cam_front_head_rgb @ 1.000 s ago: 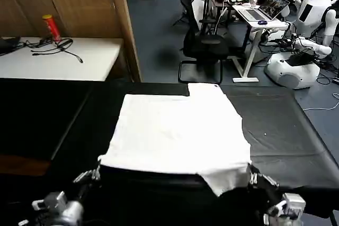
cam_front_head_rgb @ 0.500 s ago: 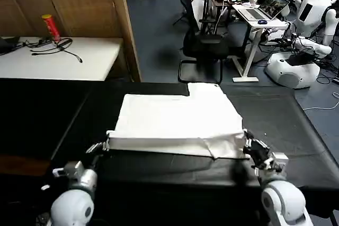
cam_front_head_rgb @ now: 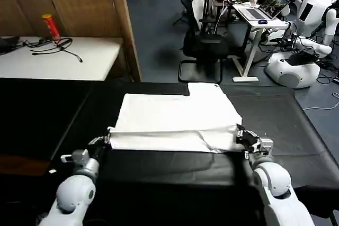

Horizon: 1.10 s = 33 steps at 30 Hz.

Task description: Fold and organize the clothes.

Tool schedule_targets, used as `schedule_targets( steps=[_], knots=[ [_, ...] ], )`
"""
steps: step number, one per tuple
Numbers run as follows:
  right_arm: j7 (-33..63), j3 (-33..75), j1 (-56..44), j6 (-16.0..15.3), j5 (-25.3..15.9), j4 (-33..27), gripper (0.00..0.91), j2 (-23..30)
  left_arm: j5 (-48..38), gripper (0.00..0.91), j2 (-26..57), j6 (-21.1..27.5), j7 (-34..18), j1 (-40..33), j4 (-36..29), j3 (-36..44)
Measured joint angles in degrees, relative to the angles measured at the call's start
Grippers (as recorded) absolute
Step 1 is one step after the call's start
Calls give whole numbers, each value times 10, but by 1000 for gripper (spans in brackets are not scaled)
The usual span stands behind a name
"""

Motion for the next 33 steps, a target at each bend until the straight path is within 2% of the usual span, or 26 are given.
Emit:
schedule_targets(
  steps=[6, 9, 11, 13, 14, 18, 20, 21, 23, 24, 26, 33],
  knots=[
    [18, 23, -67, -44, -1, 69, 878, -4, -1, 878, -2, 13, -4, 4, -3, 0],
    [19, 33, -100, -49, 0, 87, 878, -4, -4, 878, 6, 27, -5, 17, -16, -2],
    [18, 35, -112, -51, 0, 90, 692, -4, -11, 878, 11, 31, -3, 30, -25, -4],
    [15, 35, -118, -53, 1, 91, 663, -5, -22, 878, 17, 35, 1, 43, -35, -8],
    [15, 33, -120, -54, 1, 91, 605, -5, -26, 878, 18, 36, 3, 49, -37, -10],
    [15, 29, -124, -58, 1, 90, 556, -4, -44, 868, 25, 41, 9, 69, -41, -18],
    [16, 29, -127, -60, 1, 89, 527, -2, -47, 605, 27, 43, 11, 74, -41, -21],
    [16, 28, -128, -60, 0, 88, 527, -1, -46, 507, 29, 43, 14, 76, -41, -21],
    [16, 28, -132, -60, 0, 87, 380, 1, -46, 156, 30, 46, 17, 81, -42, -22],
    [16, 27, -133, -61, -1, 87, 195, 3, -46, 59, 30, 46, 18, 83, -44, -22],
    [16, 26, -136, -61, -1, 87, 88, 5, -47, 0, 30, 48, 19, 86, -45, -22],
    [22, 32, -154, -63, -3, 103, 49, 5, -50, 0, 37, 54, 18, 92, -50, -21]
  ],
)
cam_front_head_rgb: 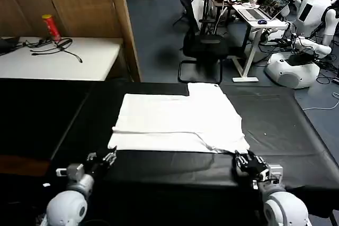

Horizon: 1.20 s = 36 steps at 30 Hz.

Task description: Fold and organize the clothes.

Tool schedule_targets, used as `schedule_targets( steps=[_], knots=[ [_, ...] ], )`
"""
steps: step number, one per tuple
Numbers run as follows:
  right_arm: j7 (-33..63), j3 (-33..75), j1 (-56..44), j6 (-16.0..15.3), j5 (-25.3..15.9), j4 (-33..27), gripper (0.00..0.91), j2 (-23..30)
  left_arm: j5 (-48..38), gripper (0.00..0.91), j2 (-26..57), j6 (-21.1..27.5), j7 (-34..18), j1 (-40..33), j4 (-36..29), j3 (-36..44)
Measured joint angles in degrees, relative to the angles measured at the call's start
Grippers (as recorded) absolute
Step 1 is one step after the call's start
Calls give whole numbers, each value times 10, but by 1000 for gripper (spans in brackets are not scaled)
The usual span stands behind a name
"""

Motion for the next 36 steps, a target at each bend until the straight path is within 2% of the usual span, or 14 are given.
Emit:
schedule_targets(
  steps=[6, 15, 22, 23, 24, 25, 31, 36],
  knots=[
    [10, 3, -23, -7, 0, 25, 29, -3, -18, 0, 12, 8, 2, 16, -18, -1],
    [12, 21, -74, -57, -13, 84, 29, -5, 1, 0, 34, 35, -18, 63, -66, -21],
    [3, 27, -105, -100, -23, 113, 29, -3, 31, 0, 37, 35, -20, 126, -110, -37],
    [-1, 29, -110, -104, -23, 118, 29, -4, 32, 575, 37, 35, -21, 136, -114, -40],
    [-3, 30, -114, -106, -23, 122, 68, -4, 33, 878, 37, 36, -21, 147, -119, -44],
    [-3, 31, -117, -107, -22, 125, 878, -4, 33, 878, 37, 37, -21, 155, -122, -47],
    [-6, 44, -147, -107, -23, 157, 878, -2, 48, 878, 29, 41, -25, 198, -146, -63],
    [-8, 61, -173, -107, -17, 198, 878, 1, 50, 878, 20, 84, -54, 211, -173, -78]
  ],
)
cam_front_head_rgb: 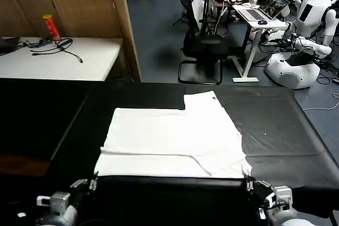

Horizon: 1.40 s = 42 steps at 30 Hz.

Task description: Fold and organize the clothes.

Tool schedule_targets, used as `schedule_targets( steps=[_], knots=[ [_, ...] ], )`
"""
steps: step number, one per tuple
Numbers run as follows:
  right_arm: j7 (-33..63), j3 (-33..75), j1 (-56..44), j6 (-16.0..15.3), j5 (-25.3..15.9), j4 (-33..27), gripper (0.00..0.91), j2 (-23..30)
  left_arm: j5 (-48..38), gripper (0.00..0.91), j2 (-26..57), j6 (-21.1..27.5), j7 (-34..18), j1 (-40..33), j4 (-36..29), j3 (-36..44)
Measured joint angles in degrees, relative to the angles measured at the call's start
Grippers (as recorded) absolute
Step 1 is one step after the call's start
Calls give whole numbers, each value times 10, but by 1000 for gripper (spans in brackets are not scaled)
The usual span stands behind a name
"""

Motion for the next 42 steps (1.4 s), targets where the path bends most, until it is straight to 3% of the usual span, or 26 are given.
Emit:
schedule_targets(
  steps=[5, 7, 10, 18, 30, 37, 42],
  knots=[
    [-9, 10, 28, 4, 20, 10, 878, -12, -43, 878, 2, 22, -38, -8, -29, -24],
    [-3, 3, 71, 37, 29, -7, 878, -18, -83, 878, 9, 36, -52, -36, -30, -28],
    [2, -18, 156, 70, 39, -55, 878, -28, -132, 878, 26, 43, -62, -109, -17, -22],
    [18, -98, 369, 96, 44, -222, 878, -36, -164, 878, 68, 18, -24, -327, 105, 51],
    [16, -218, 611, 86, 29, -513, 878, 7, -170, 878, 47, 23, 23, -570, 373, 199],
    [18, -245, 697, 43, 30, -633, 878, 34, -163, 878, 43, 38, 32, -628, 458, 237],
    [17, -249, 726, 46, 29, -679, 878, 47, -183, 878, 46, 49, 44, -638, 484, 245]
  ],
)
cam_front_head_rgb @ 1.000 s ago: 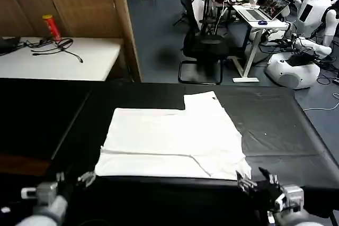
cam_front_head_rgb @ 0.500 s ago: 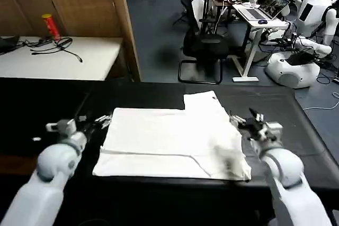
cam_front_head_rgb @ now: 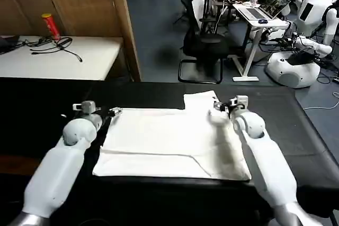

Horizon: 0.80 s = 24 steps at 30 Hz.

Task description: Fold and organize the clothes.

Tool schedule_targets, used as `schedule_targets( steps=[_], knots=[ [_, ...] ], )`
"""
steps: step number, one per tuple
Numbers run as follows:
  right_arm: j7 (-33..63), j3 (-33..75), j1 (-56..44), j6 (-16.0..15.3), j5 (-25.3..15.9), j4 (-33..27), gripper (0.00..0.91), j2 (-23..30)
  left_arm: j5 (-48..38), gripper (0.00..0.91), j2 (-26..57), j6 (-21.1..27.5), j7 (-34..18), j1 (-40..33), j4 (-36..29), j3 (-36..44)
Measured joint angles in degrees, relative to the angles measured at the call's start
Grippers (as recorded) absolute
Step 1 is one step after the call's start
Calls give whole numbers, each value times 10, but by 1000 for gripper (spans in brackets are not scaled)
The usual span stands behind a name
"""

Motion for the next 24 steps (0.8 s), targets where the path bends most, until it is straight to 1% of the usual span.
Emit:
schedule_targets(
  steps=[6, 7, 8, 10, 11, 12, 13, 14, 15, 16, 17, 24],
  knots=[
    [-4, 1, 20, 3, 0, -40, 878, 10, -15, 868, -1, 5, 11, -8, 17, 12],
    [-5, 1, 22, 3, 0, -45, 809, 11, -14, 790, -2, 4, 11, -9, 18, 13],
    [-7, 1, 23, 3, 0, -49, 741, 12, -13, 761, -3, 3, 11, -10, 21, 14],
    [-13, -1, 25, 3, -2, -55, 634, 14, -10, 702, -5, 2, 11, -13, 26, 16],
    [-15, -1, 25, 2, -2, -56, 429, 14, -9, 614, -5, 0, 12, -14, 28, 17],
    [-16, -2, 26, 2, -3, -57, 244, 14, -8, 507, -6, -1, 13, -15, 31, 18],
    [-16, -3, 27, 1, -3, -57, 156, 13, -7, 351, -6, -2, 13, -16, 34, 18],
    [-16, -4, 27, 0, -3, -57, 107, 13, -6, 254, -7, -2, 13, -17, 36, 18],
    [-16, -5, 27, -1, -3, -57, 98, 12, -5, 224, -8, -3, 13, -18, 38, 18],
    [-17, -6, 27, -1, -3, -57, 88, 11, -5, 215, -8, -3, 13, -18, 40, 18],
    [-17, -7, 27, -1, -3, -57, 78, 11, -4, 176, -8, -4, 13, -19, 41, 18],
    [-23, -9, 22, 3, -3, -59, 59, 12, 6, 137, -14, -11, 23, -26, 60, 20]
  ],
)
